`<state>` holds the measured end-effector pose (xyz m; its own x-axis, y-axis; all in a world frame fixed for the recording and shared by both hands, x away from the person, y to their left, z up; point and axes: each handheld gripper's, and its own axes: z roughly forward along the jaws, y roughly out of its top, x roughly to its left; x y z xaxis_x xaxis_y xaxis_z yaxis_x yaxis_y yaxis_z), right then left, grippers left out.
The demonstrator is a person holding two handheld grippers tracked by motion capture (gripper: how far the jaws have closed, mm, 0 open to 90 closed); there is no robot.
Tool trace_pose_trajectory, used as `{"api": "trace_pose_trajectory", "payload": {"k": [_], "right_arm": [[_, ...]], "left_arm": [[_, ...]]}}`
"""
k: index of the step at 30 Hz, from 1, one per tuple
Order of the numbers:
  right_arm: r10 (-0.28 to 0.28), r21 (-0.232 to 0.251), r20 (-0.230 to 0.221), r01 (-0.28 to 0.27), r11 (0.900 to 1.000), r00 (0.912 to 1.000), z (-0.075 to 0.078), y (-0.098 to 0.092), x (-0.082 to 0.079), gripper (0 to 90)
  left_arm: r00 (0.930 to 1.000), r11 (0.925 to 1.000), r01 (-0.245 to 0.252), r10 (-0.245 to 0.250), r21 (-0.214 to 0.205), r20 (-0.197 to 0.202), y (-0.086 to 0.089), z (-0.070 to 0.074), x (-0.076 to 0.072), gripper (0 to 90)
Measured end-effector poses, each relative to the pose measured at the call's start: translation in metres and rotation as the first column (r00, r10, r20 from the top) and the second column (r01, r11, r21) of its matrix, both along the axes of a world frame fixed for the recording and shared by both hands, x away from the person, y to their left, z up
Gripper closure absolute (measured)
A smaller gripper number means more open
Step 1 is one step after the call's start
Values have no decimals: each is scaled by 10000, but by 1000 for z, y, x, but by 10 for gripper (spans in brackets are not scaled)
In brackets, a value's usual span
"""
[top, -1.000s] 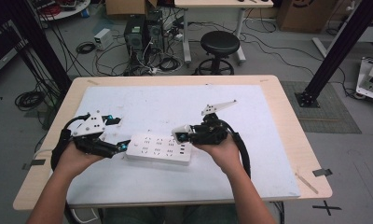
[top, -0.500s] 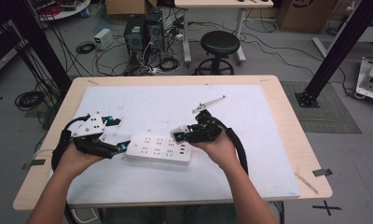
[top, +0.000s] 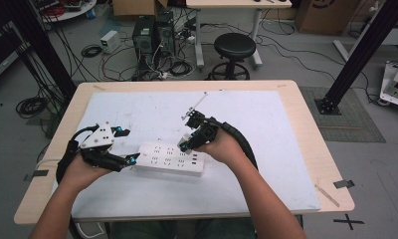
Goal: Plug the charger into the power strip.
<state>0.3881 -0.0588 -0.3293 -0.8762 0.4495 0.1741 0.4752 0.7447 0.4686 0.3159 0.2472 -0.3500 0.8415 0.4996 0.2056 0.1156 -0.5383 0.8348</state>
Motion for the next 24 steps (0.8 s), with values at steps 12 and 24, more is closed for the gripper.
{"api": "trace_pose_trajectory", "payload": {"k": [12,24], "right_arm": [[2200,-1058,-248,-2214,9694,9752,1,18,21,634],[3497,-2263,-389,-3491,9094,9361,-8,44,27,635]], "left_arm": [[9999,9999,-98,99,89,-93,4,-2,0,193],[9997,9998,-186,187,114,-134,6,-4,-1,193]]}}
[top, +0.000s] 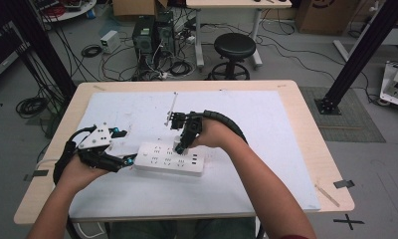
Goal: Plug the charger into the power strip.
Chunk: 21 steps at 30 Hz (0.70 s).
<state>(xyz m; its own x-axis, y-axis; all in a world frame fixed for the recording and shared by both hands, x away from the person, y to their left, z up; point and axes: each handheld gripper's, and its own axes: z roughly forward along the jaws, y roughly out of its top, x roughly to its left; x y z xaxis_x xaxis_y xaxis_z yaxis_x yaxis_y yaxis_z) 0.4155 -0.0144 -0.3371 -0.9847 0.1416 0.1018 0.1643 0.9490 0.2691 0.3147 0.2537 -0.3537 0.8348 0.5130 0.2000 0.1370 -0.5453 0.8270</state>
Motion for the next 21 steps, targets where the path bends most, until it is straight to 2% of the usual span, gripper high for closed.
{"api": "trace_pose_trajectory", "payload": {"k": [3,7,8,10,21], "right_arm": [[306,-260,84,-304,9992,9995,-2,3,2,635],[429,-484,133,-422,9979,9990,-5,5,3,635],[402,-687,253,-384,9969,9989,-7,6,6,635],[382,-699,228,-366,9969,9990,-7,6,6,635],[288,-957,182,-269,9950,9994,-14,8,11,635]], "left_arm": [[10000,10000,-18,18,26,2,1,0,0,192],[10000,10000,-48,48,-21,-7,1,-1,0,193],[10000,10000,-86,86,-20,-17,2,-1,-1,193],[10000,10000,-66,66,53,-3,3,-1,-1,193],[9999,9998,-159,159,-89,-1,4,-1,-2,193]]}}
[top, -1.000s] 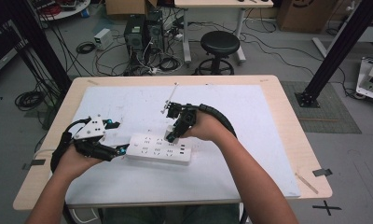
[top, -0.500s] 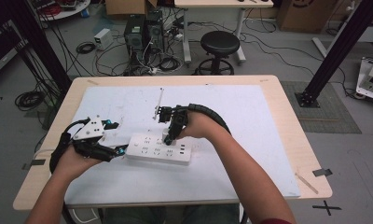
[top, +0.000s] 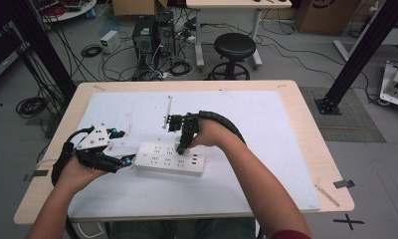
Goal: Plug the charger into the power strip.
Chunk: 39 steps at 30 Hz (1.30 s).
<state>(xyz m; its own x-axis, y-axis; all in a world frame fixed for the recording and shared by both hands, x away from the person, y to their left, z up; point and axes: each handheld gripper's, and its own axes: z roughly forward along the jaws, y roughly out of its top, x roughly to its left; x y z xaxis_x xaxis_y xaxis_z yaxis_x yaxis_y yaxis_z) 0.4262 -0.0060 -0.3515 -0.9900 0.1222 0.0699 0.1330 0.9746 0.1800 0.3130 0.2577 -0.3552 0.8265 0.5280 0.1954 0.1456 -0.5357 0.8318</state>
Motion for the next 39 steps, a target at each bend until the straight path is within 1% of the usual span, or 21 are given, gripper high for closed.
{"api": "trace_pose_trajectory", "payload": {"k": [1,3,4,5,6,7,12,13,14,15,18,19,24,25,27,30,31,32,33,37,39], "right_arm": [[28,-39,45,-28,10000,10000,-1,0,0,635],[-47,-122,43,48,9999,10000,-2,1,0,634],[63,-105,23,-63,9999,10000,-3,1,0,634],[63,-105,23,-63,9999,10000,-3,1,0,634],[42,-165,107,-40,9999,9999,-5,3,-1,635],[20,-269,79,-18,9996,10000,-5,4,-1,635],[135,-331,195,-128,9994,9997,-7,7,-2,636],[282,-515,550,-254,9984,9981,-9,9,-9,636],[282,-515,550,-254,9984,9981,-9,9,-9,636],[398,-780,699,-343,9964,9968,-14,11,-11,637],[353,-721,678,-304,9969,9971,-15,9,-10,637],[142,-523,501,-116,9986,9986,-15,6,-8,638],[182,-504,428,-161,9986,9989,-16,6,-6,638],[232,-635,598,-194,9978,9979,-16,8,-10,639],[178,-679,568,-139,9976,9982,-15,8,-10,639],[224,-594,546,-192,9980,9983,-16,7,-8,639],[40,-426,271,-29,9991,9996,-17,5,-5,639],[40,-426,271,-29,9991,9996,-17,5,-5,639],[226,-568,549,-195,9982,9982,-17,8,-8,639],[236,-566,505,-207,9982,9984,-17,7,-8,639],[252,-550,508,-224,9982,9984,-18,7,-6,640]], "left_arm": [[10000,9999,38,-38,129,6,1,0,0,193],[10000,10000,0,0,64,-9,2,0,-1,193],[10000,10000,-21,21,41,-4,2,0,-1,192],[10000,10000,-21,21,41,-4,2,0,-1,193],[10000,10000,-26,26,50,2,3,0,-2,193],[10000,10000,-21,21,89,13,3,0,-2,193],[10000,10000,-34,33,46,14,3,1,-4,193],[10000,10000,-55,55,55,37,3,1,-4,193],[10000,10000,-55,55,55,37,3,1,-4,193],[10000,10000,-58,58,-16,75,3,2,-5,193],[10000,10000,-55,55,23,69,3,3,-6,193],[10000,10000,-51,51,40,59,3,3,-6,193],[10000,9999,-37,36,123,61,3,4,-5,193],[9999,10000,-21,20,57,110,0,6,-3,193],[9999,9999,0,-2,116,124,0,6,-3,193],[9999,10000,18,-19,83,127,-3,6,-2,193],[9999,10000,18,-19,83,127,-3,6,-2,193],[9999,9999,77,-78,133,91,-5,6,-2,193],[9999,9998,77,-78,168,86,-5,5,-2,193],[10000,9999,29,-30,108,35,-6,4,0,192],[10000,9998,83,-83,156,12,-7,3,1,193]]}}
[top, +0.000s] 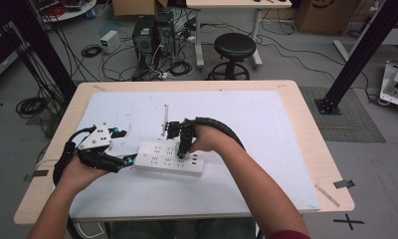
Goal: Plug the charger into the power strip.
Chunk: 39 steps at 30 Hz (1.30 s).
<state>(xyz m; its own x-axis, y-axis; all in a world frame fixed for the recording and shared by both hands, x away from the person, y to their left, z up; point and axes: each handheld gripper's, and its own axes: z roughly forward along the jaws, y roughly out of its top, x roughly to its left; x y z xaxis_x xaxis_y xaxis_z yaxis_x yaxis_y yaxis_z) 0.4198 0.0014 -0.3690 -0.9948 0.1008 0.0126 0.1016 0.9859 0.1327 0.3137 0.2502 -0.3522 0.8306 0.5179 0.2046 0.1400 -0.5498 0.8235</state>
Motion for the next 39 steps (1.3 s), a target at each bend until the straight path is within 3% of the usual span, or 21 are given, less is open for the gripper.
{"api": "trace_pose_trajectory", "payload": {"k": [4,6,18,19,20,21,25,26,27,28,29,30,31,32,33,34,35,36,37,38,39], "right_arm": [[-112,-93,-23,111,9999,9999,-1,1,-1,640],[31,-395,285,-20,9992,9996,-2,7,-6,640],[38,-455,338,-23,9990,9994,-2,7,-6,631],[-405,334,271,396,9987,9988,3,2,-6,471],[-405,334,271,396,9987,9988,3,2,-6,471],[-670,1088,358,627,9921,9971,12,-5,-8,420],[-896,1627,349,828,9832,9954,20,-14,-9,383],[-1463,2731,83,1385,9520,9892,28,-30,-11,354],[-1535,3082,-61,1479,9398,9881,30,-36,-11,341],[-1535,3082,-61,1479,9398,9881,30,-36,-11,341],[-1886,3703,-299,1861,9101,9816,34,-50,-12,311],[-1974,3832,-288,1932,9032,9799,34,-53,-13,302],[-1974,3832,-288,1932,9032,9799,34,-53,-13,302],[-2285,4426,-518,2274,8674,9722,35,-67,-15,282],[-2283,4605,-507,2256,8585,9723,34,-71,-15,276],[-2283,4605,-507,2256,8585,9723,34,-71,-15,276],[-2400,5004,-618,2381,8324,9688,33,-84,-18,274],[-2457,5115,-680,2452,8235,9670,32,-88,-19,261],[-2457,5115,-680,2452,8235,9670,32,-88,-19,261],[-2567,5211,-715,2556,8143,9638,31,-93,-20,231],[-2735,5391,-821,2735,7966,9584,28,-101,-21,229]], "left_arm": [[10000,10000,39,-39,30,-28,-2,-1,0,193],[10000,10000,63,-63,29,-52,-3,-2,1,192],[10000,10000,19,-19,-19,-1,1,1,2,193],[10000,10000,-21,21,6,-16,5,1,3,193],[10000,10000,-21,21,6,-16,5,1,3,193],[10000,10000,-13,13,16,-27,7,1,4,193],[10000,10000,-40,40,-31,8,9,1,5,193],[10000,9998,-50,51,-174,32,11,2,6,193],[10000,9997,-72,73,-231,52,11,2,6,193],[10000,9997,-72,73,-231,52,11,2,6,193],[9999,9997,-50,52,-259,94,13,3,6,193],[9999,9992,-76,81,-403,105,12,3,6,193],[9999,9992,-76,81,-403,105,12,3,6,193],[9999,9991,-18,24,-421,134,13,3,6,193],[9999,9990,38,-33,-440,110,12,3,7,193],[9999,9990,38,-33,-440,110,12,3,7,192],[9998,9994,121,-116,-333,154,12,2,8,193],[9998,9993,151,-147,-355,126,12,2,8,193],[9998,9993,151,-147,-355,126,12,2,8,193],[9997,9992,161,-155,-372,178,11,1,9,193],[9998,9989,125,-118,-444,167,11,1,9,193]]}}
